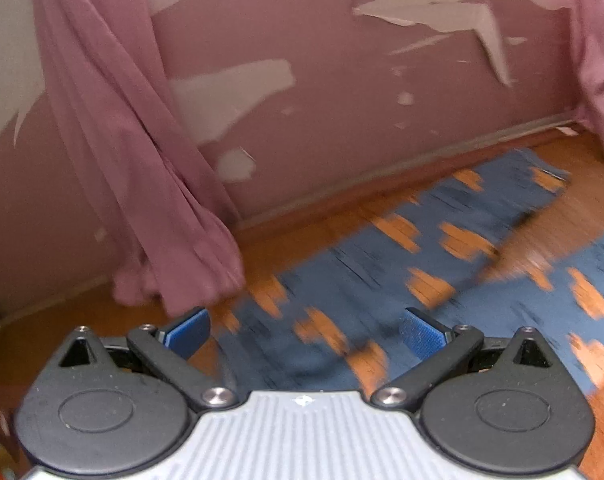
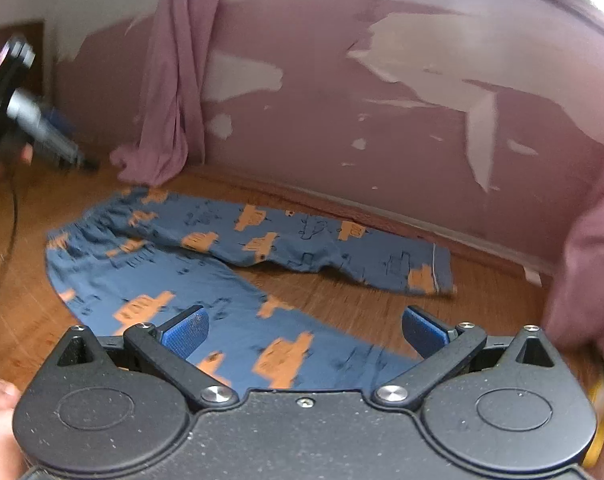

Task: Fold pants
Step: 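Reach both grippers toward the pant leg hems near the wall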

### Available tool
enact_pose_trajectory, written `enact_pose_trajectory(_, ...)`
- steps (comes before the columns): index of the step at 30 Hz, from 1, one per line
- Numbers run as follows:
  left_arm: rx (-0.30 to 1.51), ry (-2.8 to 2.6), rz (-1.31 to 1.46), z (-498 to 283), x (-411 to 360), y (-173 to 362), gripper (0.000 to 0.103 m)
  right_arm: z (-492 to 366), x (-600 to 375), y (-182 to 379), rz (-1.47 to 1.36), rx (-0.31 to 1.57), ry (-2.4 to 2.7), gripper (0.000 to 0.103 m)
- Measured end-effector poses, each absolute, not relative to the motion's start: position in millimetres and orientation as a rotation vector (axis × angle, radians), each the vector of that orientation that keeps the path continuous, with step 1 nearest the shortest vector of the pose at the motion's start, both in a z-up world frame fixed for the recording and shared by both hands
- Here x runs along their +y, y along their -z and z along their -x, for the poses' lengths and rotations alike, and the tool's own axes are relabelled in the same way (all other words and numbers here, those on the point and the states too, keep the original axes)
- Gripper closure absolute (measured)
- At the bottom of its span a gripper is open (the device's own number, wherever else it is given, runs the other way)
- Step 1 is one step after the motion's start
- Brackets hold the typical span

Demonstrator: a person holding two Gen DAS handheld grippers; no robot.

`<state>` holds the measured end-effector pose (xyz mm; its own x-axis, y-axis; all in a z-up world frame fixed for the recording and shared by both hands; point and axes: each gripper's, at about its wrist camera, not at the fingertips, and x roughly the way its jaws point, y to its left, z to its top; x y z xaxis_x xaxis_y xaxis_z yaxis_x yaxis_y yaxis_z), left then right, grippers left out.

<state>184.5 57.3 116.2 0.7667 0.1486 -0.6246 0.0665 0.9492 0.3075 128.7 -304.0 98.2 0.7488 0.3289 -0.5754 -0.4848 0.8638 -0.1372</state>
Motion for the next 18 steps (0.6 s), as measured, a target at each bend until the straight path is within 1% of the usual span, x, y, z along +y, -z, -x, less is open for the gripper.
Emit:
enact_pose_trajectory(2,0.701,-0.042,-0.330,-217.6,65.4,-121.7,0.000,-168.2,-299.9,-96.1,0.341,0.596,-0.488,0.000)
enact_pose_trajectory(5,0.710,-0.015,-0.309,-266.4,78.3,-110.8,0.000,-233.2,-283.5,-81.4,0.439,0.622,-0.532,0.001)
enact_pose_trajectory(9,0.721,0.099,-0.210,-314.9,95.3,-79.0,0.000,-320.7,-260.9,-57.1,0.479,0.658,-0.606,0.001)
enact_pose_trajectory(13,0.780,0.227,-0.257,-361.6,88.6,-38.8,0.000,-400.1,-241.2,-36.9,0.509,0.683,-0.671,0.002)
enact_pose_trajectory(15,0.789,0.274,-0.308,-377.3,81.6,-17.1,0.002,-431.6,-236.5,-26.1,0.509,0.714,-0.656,0.010)
enact_pose_trajectory(16,0.792,0.281,-0.331,-381.7,78.1,-8.6,0.008,-448.3,-236.3,-19.8,0.489,0.745,-0.647,0.012)
enact_pose_trajectory(18,0.825,0.280,-0.350,-390.9,76.3,8.4,0.017,-470.0,-238.7,-10.7,0.446,0.784,-0.626,0.022)
